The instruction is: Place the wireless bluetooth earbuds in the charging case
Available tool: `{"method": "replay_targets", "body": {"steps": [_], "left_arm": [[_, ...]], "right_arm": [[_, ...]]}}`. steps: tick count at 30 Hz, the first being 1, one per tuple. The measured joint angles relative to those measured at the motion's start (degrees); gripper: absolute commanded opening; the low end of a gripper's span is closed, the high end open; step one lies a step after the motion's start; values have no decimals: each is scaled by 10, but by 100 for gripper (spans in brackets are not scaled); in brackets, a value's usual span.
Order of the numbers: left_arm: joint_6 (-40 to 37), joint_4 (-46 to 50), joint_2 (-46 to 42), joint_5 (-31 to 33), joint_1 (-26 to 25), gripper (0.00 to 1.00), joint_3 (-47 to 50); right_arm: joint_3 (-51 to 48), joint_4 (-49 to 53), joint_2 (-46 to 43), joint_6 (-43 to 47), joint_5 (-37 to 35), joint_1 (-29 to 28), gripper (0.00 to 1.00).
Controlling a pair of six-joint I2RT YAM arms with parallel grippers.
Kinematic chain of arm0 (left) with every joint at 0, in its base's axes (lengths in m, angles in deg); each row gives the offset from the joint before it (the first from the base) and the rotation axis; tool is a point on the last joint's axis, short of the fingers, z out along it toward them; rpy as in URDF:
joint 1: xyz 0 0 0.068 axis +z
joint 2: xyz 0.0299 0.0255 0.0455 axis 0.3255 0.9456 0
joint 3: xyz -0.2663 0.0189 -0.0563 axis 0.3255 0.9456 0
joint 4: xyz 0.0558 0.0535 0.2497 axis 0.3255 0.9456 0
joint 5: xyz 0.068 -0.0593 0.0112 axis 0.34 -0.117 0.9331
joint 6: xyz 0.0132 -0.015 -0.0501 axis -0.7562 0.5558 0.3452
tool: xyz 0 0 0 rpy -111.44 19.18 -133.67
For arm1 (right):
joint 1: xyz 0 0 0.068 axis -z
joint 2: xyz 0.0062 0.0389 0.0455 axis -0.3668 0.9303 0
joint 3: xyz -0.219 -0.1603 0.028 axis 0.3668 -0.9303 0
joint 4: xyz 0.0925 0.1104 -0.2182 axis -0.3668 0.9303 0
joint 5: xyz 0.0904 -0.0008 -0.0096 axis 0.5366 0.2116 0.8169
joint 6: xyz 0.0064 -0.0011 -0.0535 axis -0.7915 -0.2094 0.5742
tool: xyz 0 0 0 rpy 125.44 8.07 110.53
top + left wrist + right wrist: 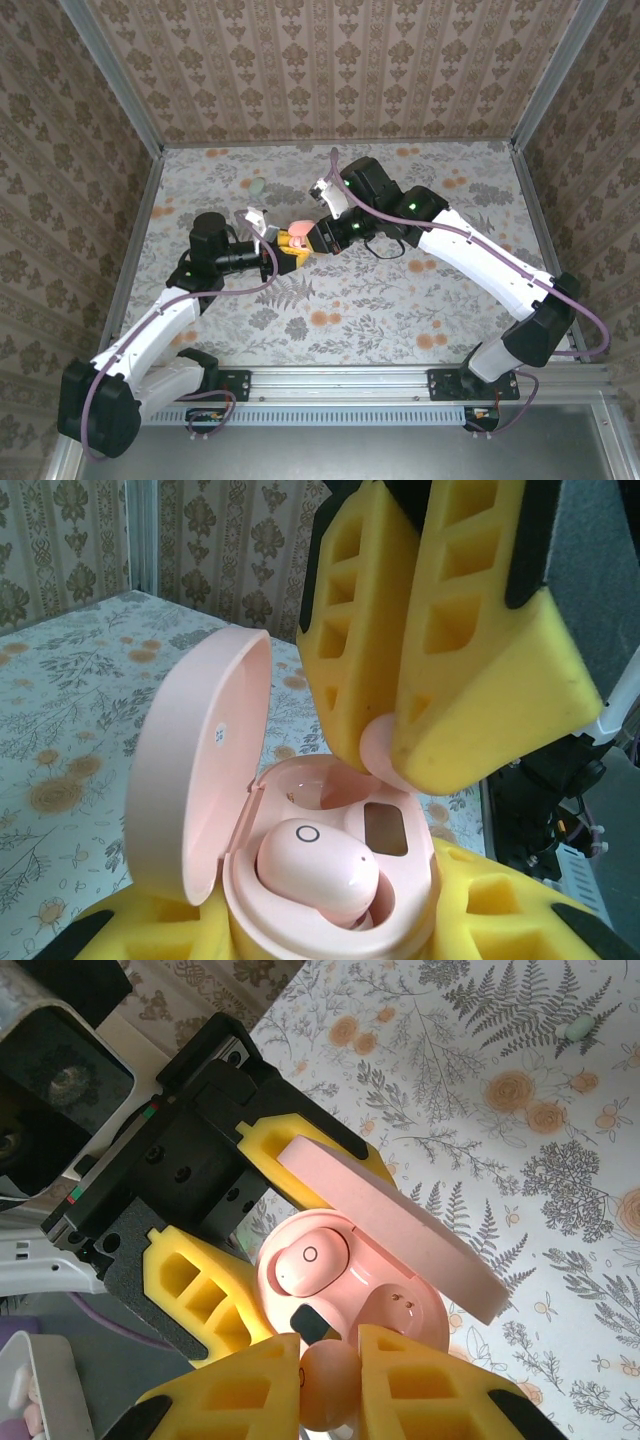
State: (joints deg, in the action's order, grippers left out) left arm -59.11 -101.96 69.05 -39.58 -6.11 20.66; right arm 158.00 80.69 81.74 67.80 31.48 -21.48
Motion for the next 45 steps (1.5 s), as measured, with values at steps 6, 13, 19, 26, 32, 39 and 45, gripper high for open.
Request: {"method": "replay_targets", "body": {"steps": [6,13,19,26,32,39,45], "left_arm": [[0,-1,6,-14,0,7,0],[0,-2,10,-27,0,7,0],[0,-2,10,-29,0,7,0],[0,7,10,-28,0,7,0],[0,7,17,-27,0,7,0],[1,8,17,-23,0,7,0],[1,12,17,-20,0,7,0]], "right_arm": [[0,0,0,6,2,0,17],[0,-11,0,15,4,1,17],[0,-17,2,15,17,7,17],[-12,-24,3,17,24,9,18],[-27,-35,3,26,24,10,19],[-37,-48,3,26,24,10,20],[-42,-53,3,26,24,10,26]]}}
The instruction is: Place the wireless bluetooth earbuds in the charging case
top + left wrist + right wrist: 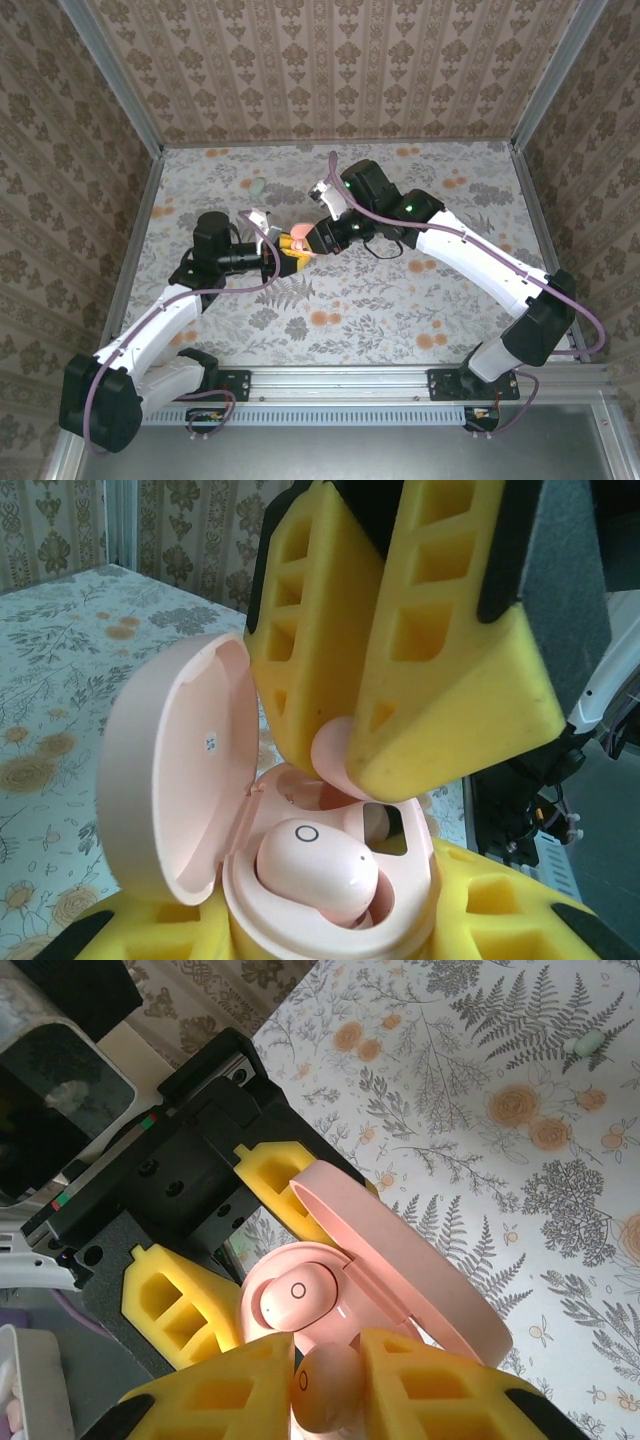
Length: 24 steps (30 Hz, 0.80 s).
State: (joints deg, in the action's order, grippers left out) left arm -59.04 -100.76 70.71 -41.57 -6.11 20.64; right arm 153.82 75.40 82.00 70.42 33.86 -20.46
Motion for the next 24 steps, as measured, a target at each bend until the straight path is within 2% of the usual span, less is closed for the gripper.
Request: {"method": "replay_targets", "body": {"steps": [7,10,24], "left_arm": [[0,4,0,2,0,7,0],[0,4,0,4,0,7,0],[0,4,0,8,0,7,0]], "right_arm": [[-2,-1,0,0,-1,0,32],[-2,-1,0,1,-1,-1,38],[-2,0,-4,0,-8,-3,48]]}}
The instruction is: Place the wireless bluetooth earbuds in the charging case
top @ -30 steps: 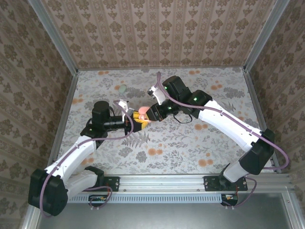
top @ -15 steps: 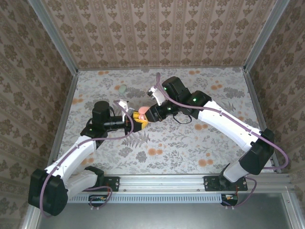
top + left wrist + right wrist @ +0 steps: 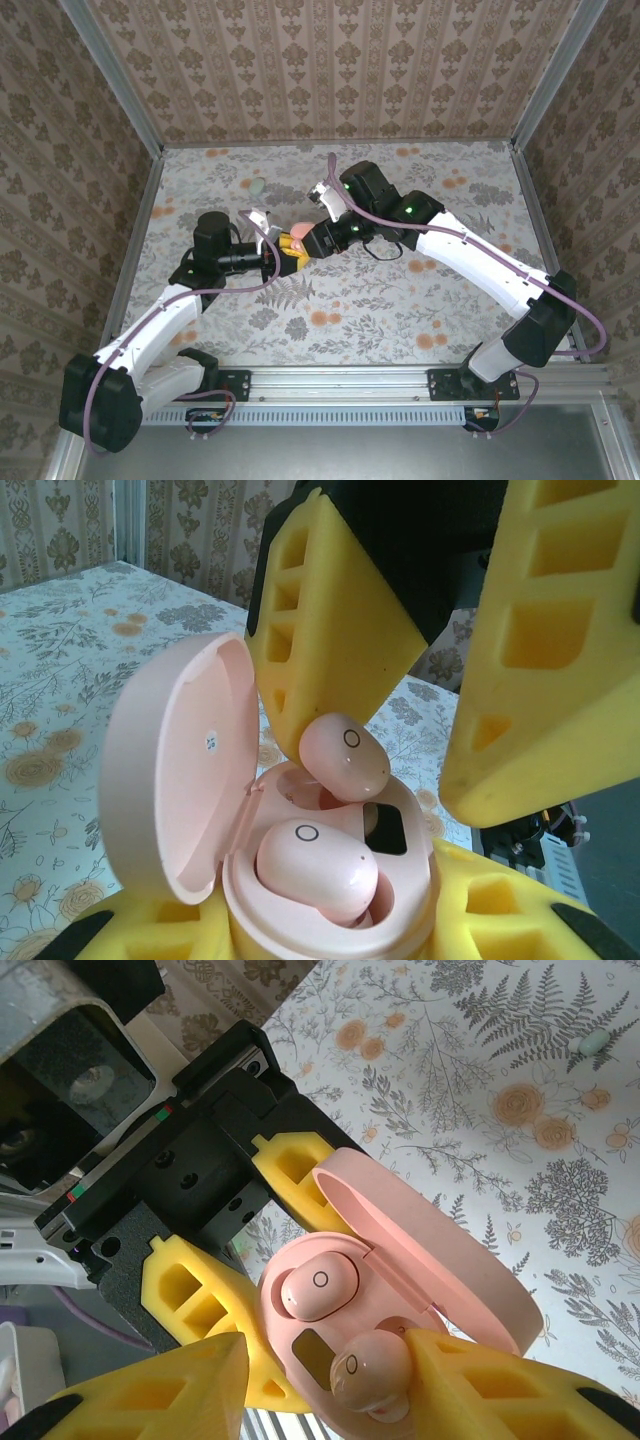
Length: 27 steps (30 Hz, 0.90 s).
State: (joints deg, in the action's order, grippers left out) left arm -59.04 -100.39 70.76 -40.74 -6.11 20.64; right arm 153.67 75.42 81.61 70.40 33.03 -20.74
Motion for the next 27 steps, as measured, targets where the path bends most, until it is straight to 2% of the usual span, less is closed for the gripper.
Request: {"method": "replay_targets", "body": {"steps": [27], "left_arm": [[0,-18,0,-3,0,7,0]], "right_arm": [[0,6,-25,-4,-38,0,52]]}}
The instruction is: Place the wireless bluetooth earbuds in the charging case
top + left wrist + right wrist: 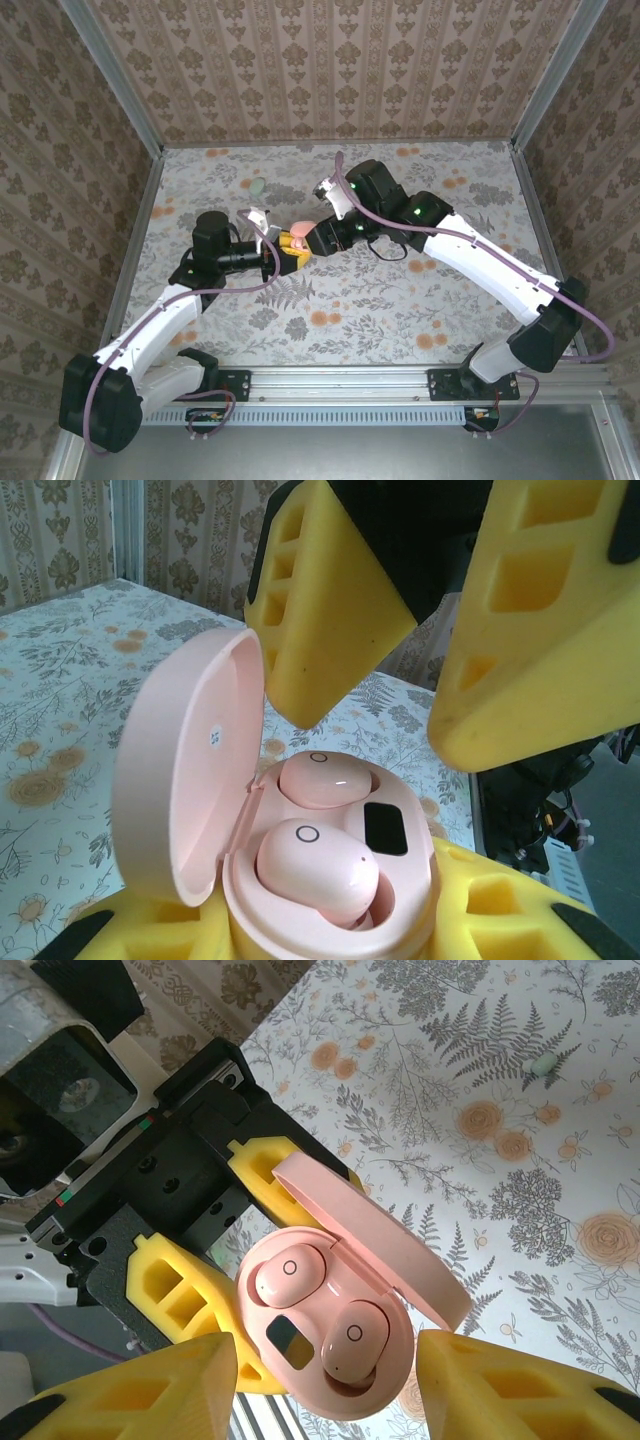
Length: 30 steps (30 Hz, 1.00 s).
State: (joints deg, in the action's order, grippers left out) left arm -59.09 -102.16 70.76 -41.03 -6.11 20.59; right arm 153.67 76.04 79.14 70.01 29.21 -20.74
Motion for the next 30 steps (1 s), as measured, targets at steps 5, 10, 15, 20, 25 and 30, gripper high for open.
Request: {"method": "replay_targets", "body": {"steps": [5,10,15,20,25,30], "left_arm": [[0,0,0,-6,-2,7,0],[-2,2,0,-8,-23,7,-1],[-9,5,-1,-8,-25,7,-2],[-11,5,-6,-8,-34,7,-5],[-13,4,-8,-9,-42,7,-7],[-13,4,-9,-7,-45,6,-7]], "right_arm": [[0,-2,-23,-6,-2,1,52],[-8,-14,-85,-14,-21,5,54],[-8,-19,-114,-31,-28,28,43],[-15,-28,-92,-67,-11,59,37],[-18,-39,-62,-93,22,64,35],[-19,-54,-41,-114,52,64,30]]}}
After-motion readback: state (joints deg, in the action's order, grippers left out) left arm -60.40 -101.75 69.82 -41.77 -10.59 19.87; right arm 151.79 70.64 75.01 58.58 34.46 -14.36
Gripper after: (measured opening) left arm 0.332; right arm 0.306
